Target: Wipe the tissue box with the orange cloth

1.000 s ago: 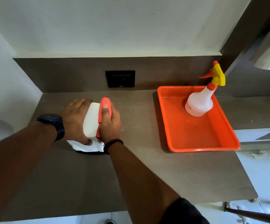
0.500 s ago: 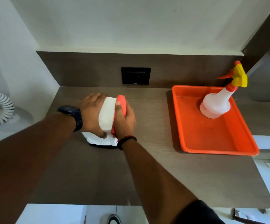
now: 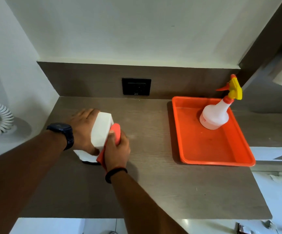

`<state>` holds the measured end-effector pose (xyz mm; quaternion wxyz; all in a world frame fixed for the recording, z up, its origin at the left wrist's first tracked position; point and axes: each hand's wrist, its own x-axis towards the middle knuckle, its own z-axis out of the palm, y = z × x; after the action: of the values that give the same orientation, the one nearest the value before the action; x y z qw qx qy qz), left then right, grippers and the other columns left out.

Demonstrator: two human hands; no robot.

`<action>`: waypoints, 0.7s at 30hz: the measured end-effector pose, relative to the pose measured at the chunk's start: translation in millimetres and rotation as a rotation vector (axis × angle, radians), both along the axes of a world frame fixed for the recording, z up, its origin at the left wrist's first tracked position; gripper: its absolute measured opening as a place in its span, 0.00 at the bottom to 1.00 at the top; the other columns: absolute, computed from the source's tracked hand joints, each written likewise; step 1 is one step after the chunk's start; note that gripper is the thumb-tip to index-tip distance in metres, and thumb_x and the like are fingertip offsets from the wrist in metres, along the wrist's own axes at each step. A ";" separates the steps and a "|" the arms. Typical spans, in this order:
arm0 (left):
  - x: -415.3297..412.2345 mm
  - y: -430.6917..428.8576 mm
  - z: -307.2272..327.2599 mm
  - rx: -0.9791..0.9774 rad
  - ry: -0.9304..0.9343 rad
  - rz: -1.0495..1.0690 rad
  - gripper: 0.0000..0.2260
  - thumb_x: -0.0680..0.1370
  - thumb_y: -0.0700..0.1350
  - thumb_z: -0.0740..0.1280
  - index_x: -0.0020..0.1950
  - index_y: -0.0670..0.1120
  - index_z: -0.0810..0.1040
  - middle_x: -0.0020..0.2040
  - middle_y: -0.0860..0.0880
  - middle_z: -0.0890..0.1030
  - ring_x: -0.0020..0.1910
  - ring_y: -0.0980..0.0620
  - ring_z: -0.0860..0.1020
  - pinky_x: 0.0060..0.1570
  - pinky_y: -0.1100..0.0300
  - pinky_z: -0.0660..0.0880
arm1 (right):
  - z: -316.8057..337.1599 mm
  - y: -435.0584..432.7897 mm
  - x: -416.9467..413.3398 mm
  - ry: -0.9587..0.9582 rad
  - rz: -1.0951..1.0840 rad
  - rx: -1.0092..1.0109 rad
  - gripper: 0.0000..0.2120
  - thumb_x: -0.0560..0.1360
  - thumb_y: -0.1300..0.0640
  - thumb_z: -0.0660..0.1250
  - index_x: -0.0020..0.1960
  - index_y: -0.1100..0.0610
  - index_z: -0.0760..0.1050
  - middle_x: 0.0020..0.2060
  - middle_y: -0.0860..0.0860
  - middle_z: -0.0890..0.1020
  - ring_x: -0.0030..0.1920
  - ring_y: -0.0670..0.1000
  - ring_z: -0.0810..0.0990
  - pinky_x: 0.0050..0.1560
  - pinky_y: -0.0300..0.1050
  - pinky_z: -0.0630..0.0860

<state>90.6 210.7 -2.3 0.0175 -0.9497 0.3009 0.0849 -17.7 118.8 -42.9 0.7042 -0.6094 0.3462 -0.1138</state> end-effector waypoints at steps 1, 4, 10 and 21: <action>-2.5 0.8 1.0 -0.007 0.005 0.012 0.58 0.44 0.72 0.70 0.68 0.50 0.56 0.66 0.48 0.68 0.63 0.45 0.69 0.63 0.50 0.68 | 4.2 -0.6 -0.1 0.008 -0.003 0.019 0.18 0.76 0.48 0.63 0.64 0.50 0.77 0.60 0.51 0.81 0.62 0.52 0.78 0.67 0.55 0.74; -5.8 1.0 5.8 0.029 0.025 0.028 0.57 0.44 0.71 0.70 0.68 0.50 0.56 0.66 0.48 0.68 0.64 0.45 0.68 0.63 0.50 0.67 | 21.9 -13.0 1.7 0.024 -0.016 0.192 0.10 0.75 0.45 0.63 0.50 0.47 0.80 0.48 0.47 0.83 0.55 0.53 0.81 0.61 0.54 0.78; -10.7 -10.9 27.1 0.100 0.138 0.035 0.72 0.37 0.80 0.66 0.75 0.50 0.48 0.75 0.48 0.59 0.73 0.44 0.57 0.71 0.47 0.59 | 58.0 -85.3 13.7 -0.156 -0.127 0.394 0.11 0.79 0.55 0.65 0.39 0.54 0.78 0.37 0.51 0.80 0.43 0.51 0.79 0.52 0.50 0.78; -70.9 -220.7 -18.0 -0.313 0.180 -0.261 0.62 0.51 0.80 0.65 0.75 0.47 0.51 0.77 0.43 0.56 0.75 0.43 0.55 0.74 0.47 0.53 | 11.9 -281.5 -35.9 0.382 0.182 -0.890 0.20 0.79 0.45 0.58 0.64 0.56 0.76 0.61 0.62 0.80 0.61 0.66 0.77 0.62 0.60 0.74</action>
<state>19.7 -10.0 -20.3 -0.1464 -0.8824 0.4311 0.1186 -53.6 -162.6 -31.0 0.3066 -0.8888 0.3323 -0.0748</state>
